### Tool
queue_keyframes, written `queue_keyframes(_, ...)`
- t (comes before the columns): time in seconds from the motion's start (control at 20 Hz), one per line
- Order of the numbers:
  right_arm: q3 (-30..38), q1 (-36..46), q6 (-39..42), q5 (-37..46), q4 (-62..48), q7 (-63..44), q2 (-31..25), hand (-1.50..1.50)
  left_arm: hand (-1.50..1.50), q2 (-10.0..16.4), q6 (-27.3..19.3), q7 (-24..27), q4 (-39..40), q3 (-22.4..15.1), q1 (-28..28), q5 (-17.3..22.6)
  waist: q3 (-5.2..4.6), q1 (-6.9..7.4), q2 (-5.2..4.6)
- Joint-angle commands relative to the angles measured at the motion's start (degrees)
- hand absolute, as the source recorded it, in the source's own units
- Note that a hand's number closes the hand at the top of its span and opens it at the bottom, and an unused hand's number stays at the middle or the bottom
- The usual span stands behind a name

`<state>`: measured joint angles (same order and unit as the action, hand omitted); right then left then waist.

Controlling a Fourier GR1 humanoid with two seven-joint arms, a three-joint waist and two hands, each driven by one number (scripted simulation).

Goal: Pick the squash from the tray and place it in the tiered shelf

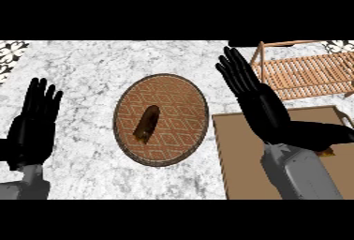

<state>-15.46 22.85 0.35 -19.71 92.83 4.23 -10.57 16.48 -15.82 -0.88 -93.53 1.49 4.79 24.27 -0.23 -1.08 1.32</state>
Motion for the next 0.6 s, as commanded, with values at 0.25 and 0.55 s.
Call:
queue_keyframes(0.25,-3.36,-4.42,32.79,-11.19,1.83,-1.81,-17.01,1.5,0.0,5.86,-2.21,-0.89,1.3,-3.83,0.77,-11.35,0.55,0.49,-1.6)
queue_keyframes(0.55,11.77,-5.6,47.58,-25.8,-15.25,1.22,-26.48,-1.5,0.0,4.39,-2.7,-4.78,1.48,-6.1,2.97,-12.15,0.4,0.87,-1.85)
